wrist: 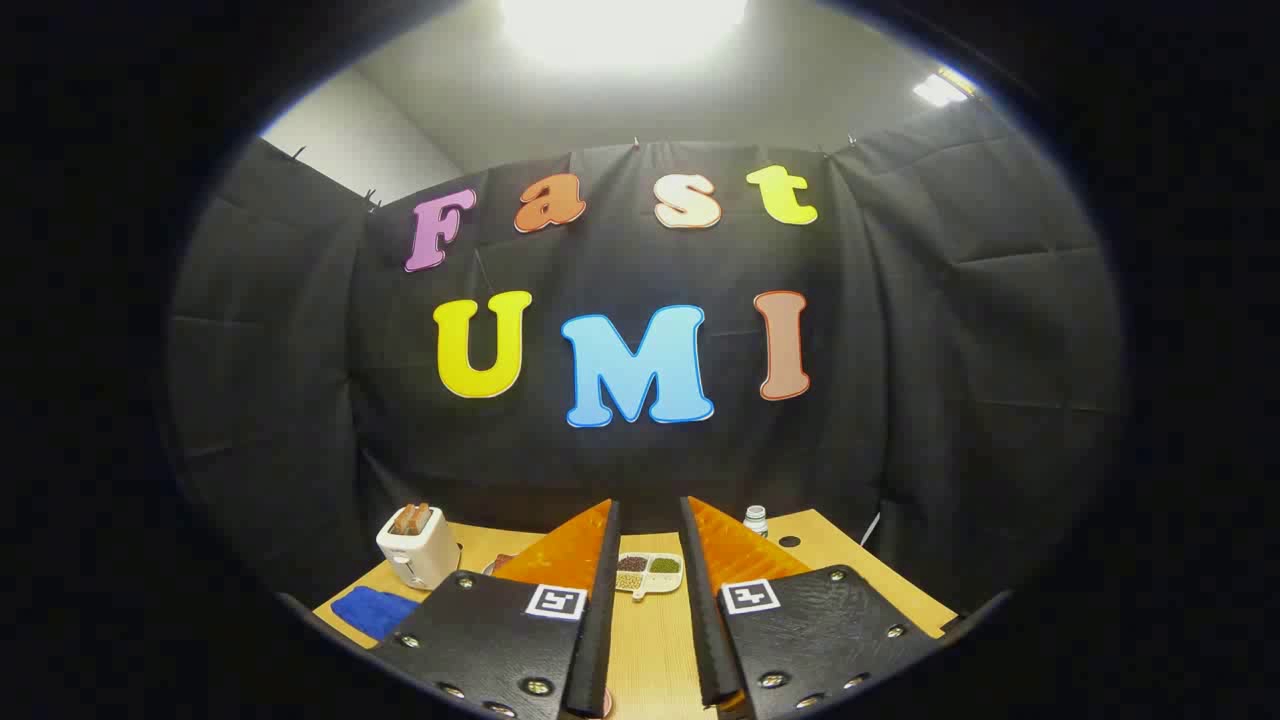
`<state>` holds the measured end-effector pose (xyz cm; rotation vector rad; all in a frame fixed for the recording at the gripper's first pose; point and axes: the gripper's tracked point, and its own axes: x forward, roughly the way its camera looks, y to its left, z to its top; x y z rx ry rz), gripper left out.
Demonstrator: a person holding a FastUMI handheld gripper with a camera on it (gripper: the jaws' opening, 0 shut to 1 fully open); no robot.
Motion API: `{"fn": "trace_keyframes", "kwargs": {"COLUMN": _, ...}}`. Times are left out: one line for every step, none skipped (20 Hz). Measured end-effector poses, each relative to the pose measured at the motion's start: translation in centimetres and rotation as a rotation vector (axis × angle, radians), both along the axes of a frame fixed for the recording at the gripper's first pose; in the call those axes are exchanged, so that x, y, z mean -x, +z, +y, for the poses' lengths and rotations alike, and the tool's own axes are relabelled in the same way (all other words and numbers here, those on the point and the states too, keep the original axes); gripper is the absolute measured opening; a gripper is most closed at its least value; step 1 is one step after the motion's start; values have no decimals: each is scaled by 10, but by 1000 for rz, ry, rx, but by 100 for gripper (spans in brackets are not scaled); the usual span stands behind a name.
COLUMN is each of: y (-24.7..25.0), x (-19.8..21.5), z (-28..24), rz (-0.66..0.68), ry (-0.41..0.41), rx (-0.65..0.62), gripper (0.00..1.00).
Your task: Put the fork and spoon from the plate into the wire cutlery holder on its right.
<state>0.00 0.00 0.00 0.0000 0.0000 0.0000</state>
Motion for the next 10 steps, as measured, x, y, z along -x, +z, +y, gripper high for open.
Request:
{"fn": "trace_keyframes", "kwargs": {"y": -2, "x": 0, "z": 1, "rz": 6, "ry": 4, "rx": 1, "gripper": 35}}
{"fn": "trace_keyframes", "kwargs": {"y": -5, "x": -2, "z": 2, "rz": 15, "ry": 10, "rx": 2, "gripper": 35}}
{"fn": "trace_keyframes", "kwargs": {"y": -6, "x": -2, "z": 3, "rz": 19, "ry": 13, "rx": 2, "gripper": 35}}
{"fn": "trace_keyframes", "kwargs": {"y": -8, "x": -2, "z": 5, "rz": 21, "ry": 16, "rx": 4, "gripper": 35}}
{"fn": "trace_keyframes", "kwargs": {"y": -8, "x": -3, "z": 6, "rz": 23, "ry": 19, "rx": 6, "gripper": 35}}
{"fn": "trace_keyframes", "kwargs": {"y": -9, "x": -3, "z": 7, "rz": 24, "ry": 21, "rx": 9, "gripper": 35}}
{"fn": "trace_keyframes", "kwargs": {"y": -9, "x": -3, "z": 7, "rz": 25, "ry": 23, "rx": 11, "gripper": 35}}
{"fn": "trace_keyframes", "kwargs": {"y": -10, "x": -4, "z": 8, "rz": 26, "ry": 26, "rx": 12, "gripper": 35}}
{"fn": "trace_keyframes", "kwargs": {"y": -9, "x": -5, "z": 9, "rz": 24, "ry": 28, "rx": 14, "gripper": 35}}
{"fn": "trace_keyframes", "kwargs": {"y": -11, "x": -6, "z": 10, "rz": 24, "ry": 30, "rx": 16, "gripper": 35}}
